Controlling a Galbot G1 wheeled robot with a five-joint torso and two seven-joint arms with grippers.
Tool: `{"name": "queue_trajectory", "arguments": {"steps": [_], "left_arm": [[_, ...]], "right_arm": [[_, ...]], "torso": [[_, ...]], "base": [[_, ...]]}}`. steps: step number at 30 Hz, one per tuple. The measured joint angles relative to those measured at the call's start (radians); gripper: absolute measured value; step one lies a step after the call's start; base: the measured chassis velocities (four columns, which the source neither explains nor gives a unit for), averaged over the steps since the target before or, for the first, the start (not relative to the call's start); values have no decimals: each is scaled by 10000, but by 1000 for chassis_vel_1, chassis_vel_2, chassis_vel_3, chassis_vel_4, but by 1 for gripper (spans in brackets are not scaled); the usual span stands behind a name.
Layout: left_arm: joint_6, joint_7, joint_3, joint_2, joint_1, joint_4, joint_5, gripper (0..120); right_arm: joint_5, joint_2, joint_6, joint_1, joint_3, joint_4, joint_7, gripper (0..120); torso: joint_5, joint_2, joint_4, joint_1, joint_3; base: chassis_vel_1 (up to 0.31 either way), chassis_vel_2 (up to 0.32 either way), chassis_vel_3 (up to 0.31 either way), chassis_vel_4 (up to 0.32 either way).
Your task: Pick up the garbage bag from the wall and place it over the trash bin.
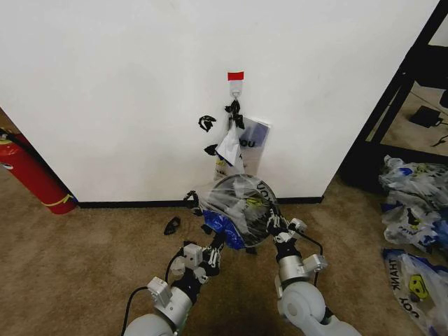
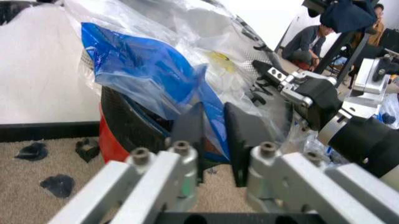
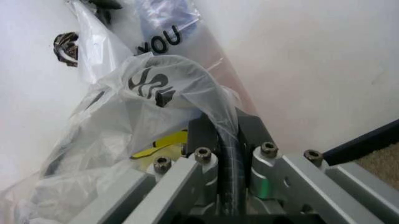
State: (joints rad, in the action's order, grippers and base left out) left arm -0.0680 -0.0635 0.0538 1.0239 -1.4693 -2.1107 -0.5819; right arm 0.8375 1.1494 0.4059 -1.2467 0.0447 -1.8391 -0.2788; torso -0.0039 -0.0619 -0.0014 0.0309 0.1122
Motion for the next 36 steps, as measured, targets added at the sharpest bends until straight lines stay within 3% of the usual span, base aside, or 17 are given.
{"name": "queue_trajectory", "arguments": {"steps": [5,7,13,16,20,22,26,28,32,36], "left_arm": [[-1,0,-29,93,-6,-46,72,39],[0,-1,-34,115,6,-46,76,43],[67,-11,-126,306,106,-28,155,66],[79,-17,-131,331,118,-19,169,60],[78,-20,-131,351,99,-18,177,39],[74,-20,-131,354,99,-18,177,39],[40,29,-131,361,151,-24,160,18],[38,36,-133,361,160,-24,157,16],[-194,221,-145,389,214,62,61,0],[-842,702,-89,377,198,293,-84,0]], "right_arm": [[-32,-5,-41,0,-25,-42,-5,1],[-44,-4,-44,-1,-33,-53,-6,1],[-145,-10,-76,-39,-95,-102,-8,1],[-150,-18,-86,-40,-96,-126,-14,1],[-160,-36,-120,-39,-95,-159,-36,1],[-161,-36,-122,-38,-95,-159,-38,1],[-168,-36,-157,-18,-94,-126,-89,1],[-168,-35,-159,-13,-94,-121,-93,1],[-168,-9,-174,29,-94,-76,-136,1],[-118,4,-187,52,-85,-37,-196,1]], "torso": [[0,0,0,0,0],[0,0,0,0,0],[0,0,0,0,0],[0,0,0,0,0],[0,0,0,0,0],[0,0,0,0,0],[0,0,0,0,0],[0,0,0,0,0],[0,0,0,0,0],[0,0,0,0,0]], "base": [[0,0,0,0],[0,0,0,0],[0,0,0,0],[0,0,0,0],[0,0,0,0],[0,0,0,0],[0,0,0,0],[0,0,0,0],[0,0,0,0],[0,0,0,0]]}}
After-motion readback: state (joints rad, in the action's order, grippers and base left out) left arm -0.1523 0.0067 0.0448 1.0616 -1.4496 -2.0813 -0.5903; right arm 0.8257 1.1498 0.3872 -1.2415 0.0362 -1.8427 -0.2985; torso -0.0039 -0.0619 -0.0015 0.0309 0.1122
